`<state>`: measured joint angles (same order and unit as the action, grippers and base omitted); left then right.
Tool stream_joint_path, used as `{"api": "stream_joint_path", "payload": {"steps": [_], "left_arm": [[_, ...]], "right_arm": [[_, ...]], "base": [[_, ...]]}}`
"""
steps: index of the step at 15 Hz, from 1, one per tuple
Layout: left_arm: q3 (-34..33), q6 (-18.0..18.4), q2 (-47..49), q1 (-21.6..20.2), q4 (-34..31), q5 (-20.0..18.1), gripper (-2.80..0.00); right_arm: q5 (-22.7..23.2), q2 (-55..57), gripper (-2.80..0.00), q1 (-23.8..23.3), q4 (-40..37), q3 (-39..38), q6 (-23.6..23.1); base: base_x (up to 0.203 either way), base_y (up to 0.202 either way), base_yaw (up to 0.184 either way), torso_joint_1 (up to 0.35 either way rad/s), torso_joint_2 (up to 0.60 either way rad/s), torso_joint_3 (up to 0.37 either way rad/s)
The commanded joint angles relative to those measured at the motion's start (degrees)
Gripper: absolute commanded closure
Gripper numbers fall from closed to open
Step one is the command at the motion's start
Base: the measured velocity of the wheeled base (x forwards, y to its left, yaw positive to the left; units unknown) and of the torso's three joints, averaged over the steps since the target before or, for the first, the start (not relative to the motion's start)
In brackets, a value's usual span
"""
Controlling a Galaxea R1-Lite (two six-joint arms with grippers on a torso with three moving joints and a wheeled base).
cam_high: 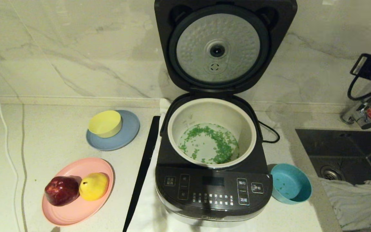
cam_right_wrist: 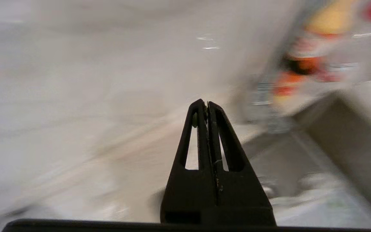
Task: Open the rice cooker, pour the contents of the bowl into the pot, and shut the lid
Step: Close the rice cooker
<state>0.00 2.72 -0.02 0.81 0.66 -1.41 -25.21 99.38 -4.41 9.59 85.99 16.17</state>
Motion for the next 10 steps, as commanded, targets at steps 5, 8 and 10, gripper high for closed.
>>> {"api": "stream_joint_path", "payload": {"steps": [5, 8, 10], "left_arm": [[-0.44, 0.01, 0.02, -0.01, 0.04, 0.01, 0.0], [-0.44, 0.01, 0.02, -0.01, 0.04, -0.06, 0.0], [-0.44, 0.01, 0.02, -0.01, 0.04, -0.08, 0.0]], "right_arm": [[27.62, 4.31, 0.0, 1.93, -30.92, 23.99, 14.28], [35.14, 6.54, 0.0, 1.95, -27.94, 24.57, 15.26], [40.51, 6.66, 0.0, 1.95, -26.92, 24.57, 15.32]], "base": [[0.0, 0.0, 0.0, 0.0, 0.0, 0.0], [0.0, 0.0, 0.0, 0.0, 0.0, 0.0], [0.0, 0.0, 0.0, 0.0, 0.0, 0.0]]}}
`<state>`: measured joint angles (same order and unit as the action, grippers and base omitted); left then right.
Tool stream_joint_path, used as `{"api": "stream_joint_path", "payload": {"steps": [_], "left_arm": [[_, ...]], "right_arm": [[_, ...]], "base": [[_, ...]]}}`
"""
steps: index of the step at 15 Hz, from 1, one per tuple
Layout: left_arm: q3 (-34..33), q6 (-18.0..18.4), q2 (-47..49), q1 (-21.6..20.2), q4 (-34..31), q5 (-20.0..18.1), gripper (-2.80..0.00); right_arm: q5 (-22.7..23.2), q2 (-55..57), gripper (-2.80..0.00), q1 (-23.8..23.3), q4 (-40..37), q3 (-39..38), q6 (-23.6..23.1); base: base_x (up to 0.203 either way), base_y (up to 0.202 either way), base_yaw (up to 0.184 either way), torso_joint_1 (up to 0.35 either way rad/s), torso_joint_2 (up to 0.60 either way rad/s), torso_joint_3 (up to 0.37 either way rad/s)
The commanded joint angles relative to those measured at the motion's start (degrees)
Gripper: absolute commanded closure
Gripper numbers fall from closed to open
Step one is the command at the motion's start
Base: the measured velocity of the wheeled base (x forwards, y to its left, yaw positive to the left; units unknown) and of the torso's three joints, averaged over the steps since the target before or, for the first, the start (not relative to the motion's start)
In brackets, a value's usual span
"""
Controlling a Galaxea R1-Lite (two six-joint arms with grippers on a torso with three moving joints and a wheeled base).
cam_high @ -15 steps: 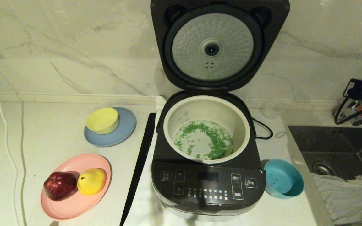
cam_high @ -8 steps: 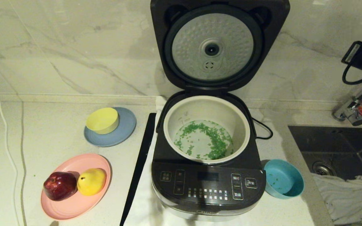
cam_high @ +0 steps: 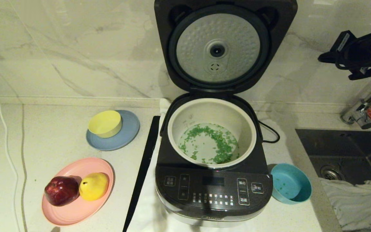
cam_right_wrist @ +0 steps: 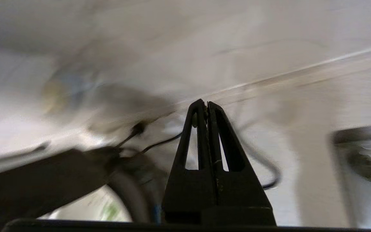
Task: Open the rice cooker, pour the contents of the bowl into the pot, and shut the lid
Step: Close the rice cooker
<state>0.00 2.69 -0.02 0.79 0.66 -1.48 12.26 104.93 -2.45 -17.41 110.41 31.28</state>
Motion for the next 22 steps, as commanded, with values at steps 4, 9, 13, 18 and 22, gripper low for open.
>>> {"api": "stream_joint_path", "payload": {"steps": [4, 9, 13, 18, 22], "left_arm": [[-0.44, 0.03, 0.02, 0.0, 0.04, 0.07, 0.0], [-0.44, 0.03, 0.02, 0.0, 0.04, 0.07, 0.0], [-0.44, 0.03, 0.02, 0.0, 0.04, 0.07, 0.0], [-0.44, 0.03, 0.02, 0.0, 0.04, -0.01, 0.0], [-0.44, 0.03, 0.02, 0.0, 0.04, 0.07, 0.0]], "right_arm": [[17.54, 1.11, 0.0, -0.18, 7.75, 0.29, 5.83], [28.02, 2.45, 0.0, 0.4, 13.75, 0.33, 7.03], [28.86, 4.53, 0.0, 3.08, 17.87, 0.33, 7.04], [28.69, 7.04, 0.0, 5.95, 22.74, 0.34, 7.04], [28.61, 8.53, 0.0, 7.52, 25.01, 0.51, 7.01]], "base": [[0.0, 0.0, 0.0, 0.0, 0.0, 0.0], [0.0, 0.0, 0.0, 0.0, 0.0, 0.0], [0.0, 0.0, 0.0, 0.0, 0.0, 0.0], [0.0, 0.0, 0.0, 0.0, 0.0, 0.0], [0.0, 0.0, 0.0, 0.0, 0.0, 0.0]]}}
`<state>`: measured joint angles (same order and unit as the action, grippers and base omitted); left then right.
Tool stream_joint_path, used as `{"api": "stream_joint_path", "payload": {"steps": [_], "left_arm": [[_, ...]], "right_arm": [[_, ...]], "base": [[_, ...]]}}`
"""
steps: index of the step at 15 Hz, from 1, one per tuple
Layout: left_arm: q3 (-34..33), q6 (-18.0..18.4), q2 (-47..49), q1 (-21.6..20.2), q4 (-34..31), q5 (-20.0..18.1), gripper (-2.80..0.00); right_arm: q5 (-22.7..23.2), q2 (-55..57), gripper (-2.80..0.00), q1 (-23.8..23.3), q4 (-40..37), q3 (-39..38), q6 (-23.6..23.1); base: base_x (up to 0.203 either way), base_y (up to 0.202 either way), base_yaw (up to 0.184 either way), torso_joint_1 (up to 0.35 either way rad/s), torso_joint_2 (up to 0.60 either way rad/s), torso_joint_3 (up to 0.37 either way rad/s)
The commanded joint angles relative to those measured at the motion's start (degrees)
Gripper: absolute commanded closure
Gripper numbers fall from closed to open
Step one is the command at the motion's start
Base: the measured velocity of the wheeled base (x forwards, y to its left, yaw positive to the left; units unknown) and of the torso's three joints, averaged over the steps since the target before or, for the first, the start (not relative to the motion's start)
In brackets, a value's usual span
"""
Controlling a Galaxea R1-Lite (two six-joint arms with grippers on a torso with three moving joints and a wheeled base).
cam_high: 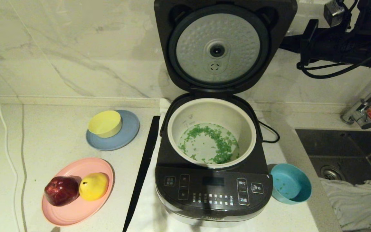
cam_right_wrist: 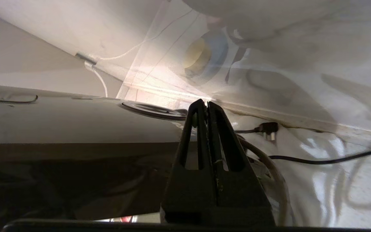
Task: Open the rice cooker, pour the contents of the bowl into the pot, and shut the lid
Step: Close the rice cooker
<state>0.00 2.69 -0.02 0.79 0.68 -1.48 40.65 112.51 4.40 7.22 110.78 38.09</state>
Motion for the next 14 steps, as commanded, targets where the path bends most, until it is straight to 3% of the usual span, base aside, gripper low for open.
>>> {"api": "stream_joint_path", "payload": {"steps": [1, 14], "left_arm": [[-0.44, 0.03, 0.02, 0.0, 0.02, 0.01, 0.0], [-0.44, 0.03, 0.02, 0.08, 0.02, -0.1, 0.0]], "right_arm": [[0.22, 1.05, 0.0, 0.96, 0.42, -0.03, 0.23], [0.39, -0.15, 0.0, 4.96, -0.4, -0.07, 0.23]], "base": [[0.0, 0.0, 0.0, 0.0, 0.0, 0.0], [0.0, 0.0, 0.0, 0.0, 0.0, 0.0]]}}
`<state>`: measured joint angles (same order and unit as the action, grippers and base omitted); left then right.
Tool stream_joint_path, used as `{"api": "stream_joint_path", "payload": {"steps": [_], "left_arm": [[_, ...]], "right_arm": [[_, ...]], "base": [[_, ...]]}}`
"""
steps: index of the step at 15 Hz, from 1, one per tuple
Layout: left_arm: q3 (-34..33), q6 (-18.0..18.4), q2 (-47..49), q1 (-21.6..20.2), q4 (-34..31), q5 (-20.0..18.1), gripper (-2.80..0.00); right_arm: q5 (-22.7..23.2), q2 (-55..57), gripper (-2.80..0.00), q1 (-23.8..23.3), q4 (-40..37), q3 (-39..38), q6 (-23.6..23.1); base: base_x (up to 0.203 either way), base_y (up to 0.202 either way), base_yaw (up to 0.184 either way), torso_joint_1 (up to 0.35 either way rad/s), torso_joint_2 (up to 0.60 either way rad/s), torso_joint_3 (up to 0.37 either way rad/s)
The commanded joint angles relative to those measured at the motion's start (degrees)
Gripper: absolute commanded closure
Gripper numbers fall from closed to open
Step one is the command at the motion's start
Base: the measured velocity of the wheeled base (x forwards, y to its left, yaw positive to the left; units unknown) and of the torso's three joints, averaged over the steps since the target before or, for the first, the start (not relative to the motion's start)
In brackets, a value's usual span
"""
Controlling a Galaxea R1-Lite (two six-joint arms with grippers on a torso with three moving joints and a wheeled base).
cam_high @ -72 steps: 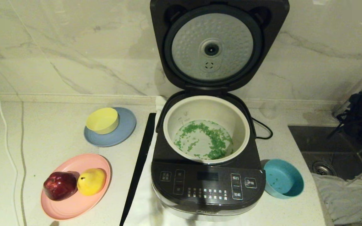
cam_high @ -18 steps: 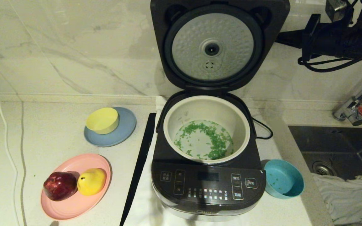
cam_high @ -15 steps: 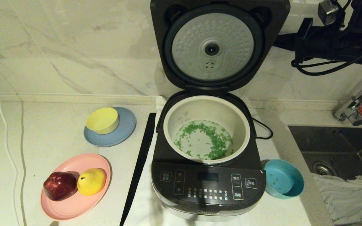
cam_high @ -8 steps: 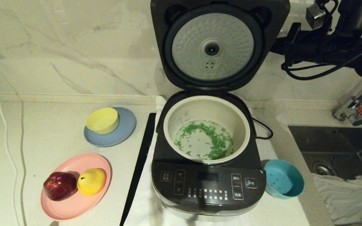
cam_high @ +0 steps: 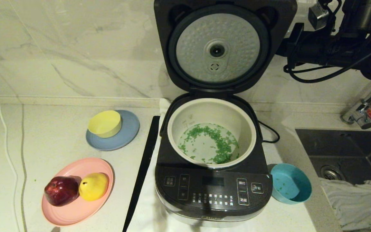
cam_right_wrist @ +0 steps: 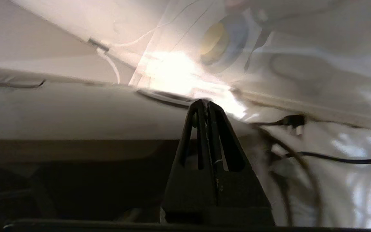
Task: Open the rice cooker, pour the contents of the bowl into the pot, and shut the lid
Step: Close the rice cooker
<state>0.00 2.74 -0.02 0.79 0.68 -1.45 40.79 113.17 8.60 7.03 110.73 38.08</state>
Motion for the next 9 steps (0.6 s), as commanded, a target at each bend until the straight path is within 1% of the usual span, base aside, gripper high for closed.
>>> {"api": "stream_joint_path", "payload": {"steps": [1, 4, 9], "left_arm": [[-0.44, -0.02, 0.02, 0.0, 0.02, 0.04, 0.0], [-0.44, -0.02, 0.02, 0.0, 0.02, 0.04, 0.0], [-0.44, -0.02, 0.02, 0.0, 0.02, 0.04, 0.0]], "right_arm": [[0.26, -1.23, 0.0, 1.43, -0.7, -0.12, 0.33], [0.34, -3.42, 0.0, 1.92, -3.89, -1.2, 0.34], [0.41, -8.69, 0.0, 2.3, -4.26, -11.25, 0.17]], "base": [[0.0, 0.0, 0.0, 0.0, 0.0, 0.0], [0.0, 0.0, 0.0, 0.0, 0.0, 0.0], [0.0, 0.0, 0.0, 0.0, 0.0, 0.0]]}}
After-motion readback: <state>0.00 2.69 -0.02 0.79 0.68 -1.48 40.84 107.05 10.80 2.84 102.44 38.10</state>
